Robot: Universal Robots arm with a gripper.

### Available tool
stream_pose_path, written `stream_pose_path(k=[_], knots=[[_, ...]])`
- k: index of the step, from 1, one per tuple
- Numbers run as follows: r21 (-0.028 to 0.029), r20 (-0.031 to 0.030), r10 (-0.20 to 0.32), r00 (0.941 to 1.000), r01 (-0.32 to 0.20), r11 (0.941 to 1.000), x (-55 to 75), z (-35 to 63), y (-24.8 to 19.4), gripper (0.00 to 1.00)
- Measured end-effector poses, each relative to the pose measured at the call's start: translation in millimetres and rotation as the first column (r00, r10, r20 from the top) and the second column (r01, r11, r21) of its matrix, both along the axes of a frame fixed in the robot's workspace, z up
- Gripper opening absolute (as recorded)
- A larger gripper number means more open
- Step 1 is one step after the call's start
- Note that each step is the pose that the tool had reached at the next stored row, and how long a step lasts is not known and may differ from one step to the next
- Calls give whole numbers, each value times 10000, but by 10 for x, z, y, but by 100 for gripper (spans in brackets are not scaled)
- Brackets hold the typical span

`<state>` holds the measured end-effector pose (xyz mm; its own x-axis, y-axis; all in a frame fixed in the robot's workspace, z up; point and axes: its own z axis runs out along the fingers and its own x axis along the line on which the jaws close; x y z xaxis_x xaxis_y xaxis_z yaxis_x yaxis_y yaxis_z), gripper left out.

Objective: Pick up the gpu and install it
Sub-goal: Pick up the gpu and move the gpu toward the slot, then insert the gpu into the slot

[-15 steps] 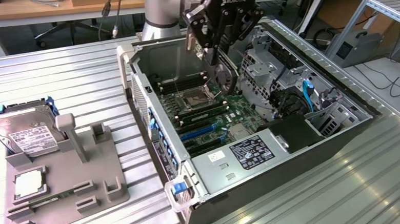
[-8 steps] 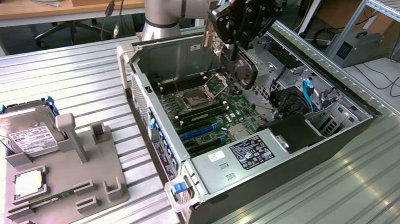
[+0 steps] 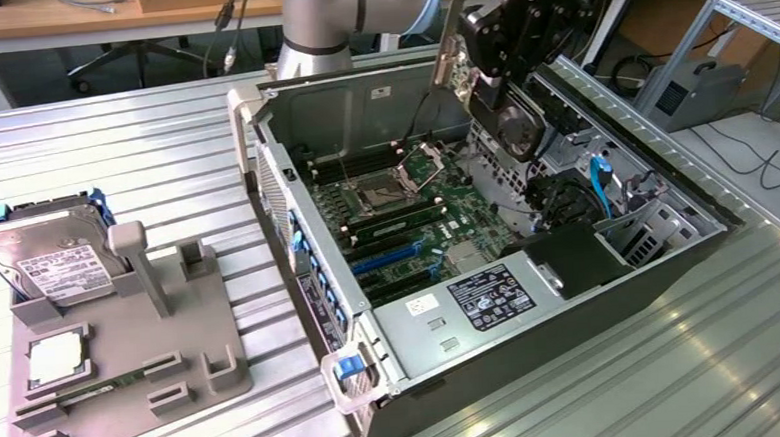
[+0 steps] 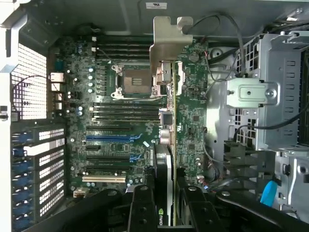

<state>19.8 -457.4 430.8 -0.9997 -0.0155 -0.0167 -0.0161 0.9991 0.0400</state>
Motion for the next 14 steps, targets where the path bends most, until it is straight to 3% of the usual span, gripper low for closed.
stream_pose_path(k=[5,14], knots=[[0,0,9,10000,-9,10000,176,0,1,27],[-1,0,9,10000,-9,10000,193,0,1,27]])
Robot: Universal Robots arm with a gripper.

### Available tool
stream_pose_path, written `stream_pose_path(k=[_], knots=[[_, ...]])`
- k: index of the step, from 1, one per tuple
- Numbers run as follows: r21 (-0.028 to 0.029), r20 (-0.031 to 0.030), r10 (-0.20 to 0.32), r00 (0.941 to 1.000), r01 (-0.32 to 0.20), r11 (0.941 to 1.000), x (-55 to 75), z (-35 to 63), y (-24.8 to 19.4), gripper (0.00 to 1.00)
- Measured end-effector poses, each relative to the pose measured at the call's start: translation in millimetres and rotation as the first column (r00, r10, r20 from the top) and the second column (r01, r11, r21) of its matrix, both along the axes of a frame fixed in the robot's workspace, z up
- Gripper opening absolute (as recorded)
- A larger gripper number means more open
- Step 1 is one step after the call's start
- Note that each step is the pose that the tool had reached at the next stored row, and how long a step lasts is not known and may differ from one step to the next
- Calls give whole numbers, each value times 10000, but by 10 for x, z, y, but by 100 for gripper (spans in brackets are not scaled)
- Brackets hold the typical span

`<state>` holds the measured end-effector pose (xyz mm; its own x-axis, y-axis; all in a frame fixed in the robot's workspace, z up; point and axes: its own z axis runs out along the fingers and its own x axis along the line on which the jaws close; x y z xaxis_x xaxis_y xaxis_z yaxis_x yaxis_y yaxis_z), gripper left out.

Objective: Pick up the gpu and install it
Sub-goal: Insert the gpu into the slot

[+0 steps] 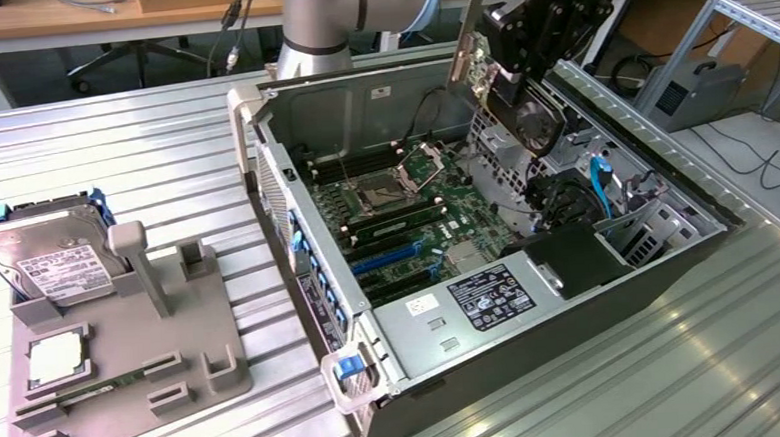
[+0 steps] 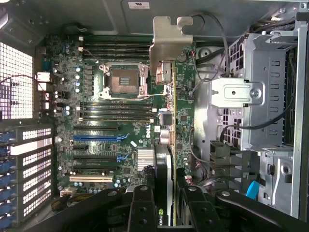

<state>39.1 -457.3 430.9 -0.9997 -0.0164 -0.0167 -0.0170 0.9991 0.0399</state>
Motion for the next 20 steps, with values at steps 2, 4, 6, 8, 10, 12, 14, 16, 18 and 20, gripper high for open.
stream_pose_path(k=[2,4,6,8,10,12,14,16,18,20], knots=[[0,0,0,10000,0,10000,0,0,0,27],[0,0,0,10000,0,10000,0,0,0,27],[0,0,4,10000,-4,10000,0,0,0,27],[0,0,48,10000,-48,10000,0,0,0,27],[0,1,163,9999,-163,9999,0,0,0,27],[-1,0,357,9994,-357,9994,0,0,0,27],[0,0,597,9982,-597,9982,0,0,1,27],[1,0,826,9966,-826,9966,0,0,1,27],[1,0,1108,9938,-1108,9938,0,-1,2,27],[0,0,1412,9900,-1412,9900,0,0,4,27]])
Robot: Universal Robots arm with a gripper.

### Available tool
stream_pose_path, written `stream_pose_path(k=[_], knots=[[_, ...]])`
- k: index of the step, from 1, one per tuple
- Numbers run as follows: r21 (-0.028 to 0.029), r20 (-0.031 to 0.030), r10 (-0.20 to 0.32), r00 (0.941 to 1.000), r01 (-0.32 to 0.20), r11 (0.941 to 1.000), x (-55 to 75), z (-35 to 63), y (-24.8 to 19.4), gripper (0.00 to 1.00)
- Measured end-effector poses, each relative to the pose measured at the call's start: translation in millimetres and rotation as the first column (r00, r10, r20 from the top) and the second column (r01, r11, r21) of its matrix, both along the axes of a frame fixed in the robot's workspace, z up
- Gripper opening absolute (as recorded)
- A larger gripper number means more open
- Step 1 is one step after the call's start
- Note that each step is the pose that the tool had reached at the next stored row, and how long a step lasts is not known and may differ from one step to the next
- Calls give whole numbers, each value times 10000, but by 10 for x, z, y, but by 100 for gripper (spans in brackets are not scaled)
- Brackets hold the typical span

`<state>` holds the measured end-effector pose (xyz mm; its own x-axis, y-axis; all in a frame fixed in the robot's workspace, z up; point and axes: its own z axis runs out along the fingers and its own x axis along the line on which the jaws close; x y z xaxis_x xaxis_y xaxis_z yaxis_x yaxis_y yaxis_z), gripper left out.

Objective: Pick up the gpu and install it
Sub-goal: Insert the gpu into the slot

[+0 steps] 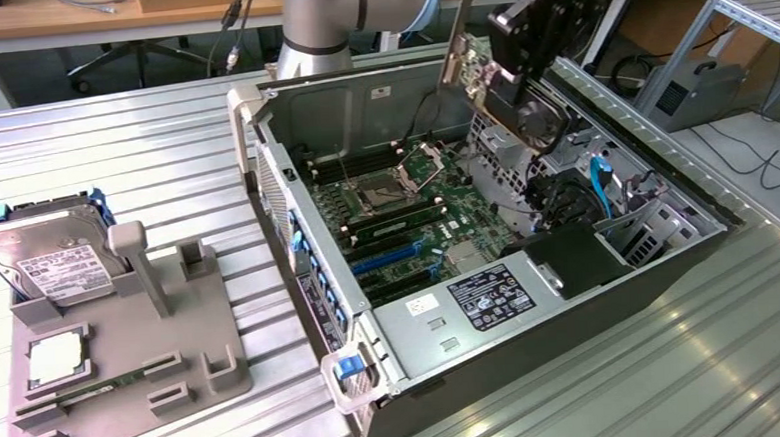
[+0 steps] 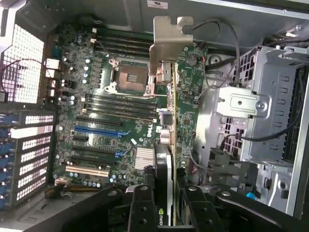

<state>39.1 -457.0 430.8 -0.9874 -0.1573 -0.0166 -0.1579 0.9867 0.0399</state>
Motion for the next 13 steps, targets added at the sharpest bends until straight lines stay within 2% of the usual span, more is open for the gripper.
stream_pose_path(k=[3,7,10,13], knots=[[1,0,600,9982,-600,9982,0,0,2,27],[0,0,1442,9896,-1442,9896,0,0,5,27],[0,1,2156,9765,-2156,9765,0,-1,7,27],[0,0,2806,9598,-2806,9598,0,-1,9,27]])
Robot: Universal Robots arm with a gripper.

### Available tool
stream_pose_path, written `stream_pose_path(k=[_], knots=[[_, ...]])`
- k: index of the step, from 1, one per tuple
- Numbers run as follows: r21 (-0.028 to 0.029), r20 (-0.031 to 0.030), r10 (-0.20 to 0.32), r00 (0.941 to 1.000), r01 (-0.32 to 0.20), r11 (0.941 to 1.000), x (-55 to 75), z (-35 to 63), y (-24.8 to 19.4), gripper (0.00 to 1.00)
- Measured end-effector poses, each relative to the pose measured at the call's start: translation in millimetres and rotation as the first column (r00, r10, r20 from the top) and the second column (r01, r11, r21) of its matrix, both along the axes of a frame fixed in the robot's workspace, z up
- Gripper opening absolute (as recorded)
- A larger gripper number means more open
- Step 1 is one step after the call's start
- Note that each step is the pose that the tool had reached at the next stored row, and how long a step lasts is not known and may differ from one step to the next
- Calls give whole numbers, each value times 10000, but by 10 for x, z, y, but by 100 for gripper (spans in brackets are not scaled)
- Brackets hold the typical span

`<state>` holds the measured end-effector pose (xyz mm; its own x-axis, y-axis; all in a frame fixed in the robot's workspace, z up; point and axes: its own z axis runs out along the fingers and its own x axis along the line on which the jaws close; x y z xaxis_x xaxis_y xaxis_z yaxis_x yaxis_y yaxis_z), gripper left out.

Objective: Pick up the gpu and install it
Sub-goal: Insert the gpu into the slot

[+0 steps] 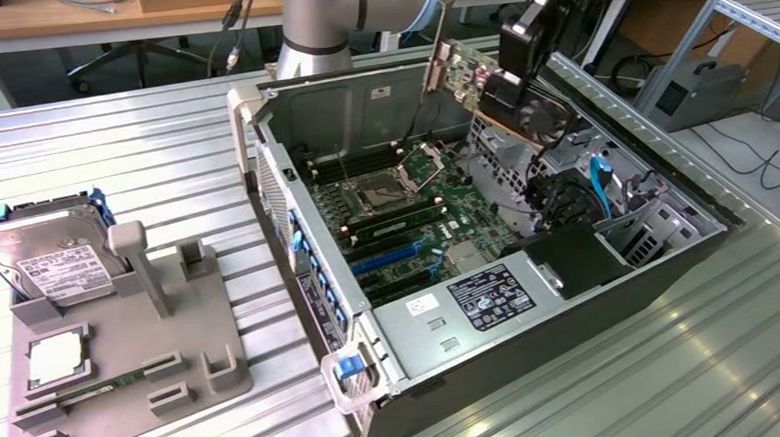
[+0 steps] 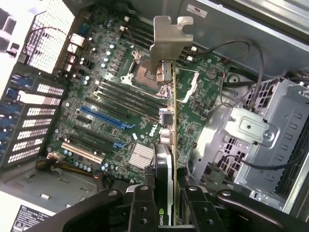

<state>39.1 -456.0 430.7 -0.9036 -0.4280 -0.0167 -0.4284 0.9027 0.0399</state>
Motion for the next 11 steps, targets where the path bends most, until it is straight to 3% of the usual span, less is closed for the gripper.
stream_pose_path(k=[2,6,7,10,11], knots=[[0,0,366,9993,-366,9993,0,0,1,27],[1,0,1338,9910,-1338,9910,0,-1,5,27],[0,0,1606,9870,-1606,9870,0,-1,6,27],[1,0,2543,9671,-2543,9671,0,-1,11,27],[0,0,2663,9639,-2663,9639,0,-1,11,27]])
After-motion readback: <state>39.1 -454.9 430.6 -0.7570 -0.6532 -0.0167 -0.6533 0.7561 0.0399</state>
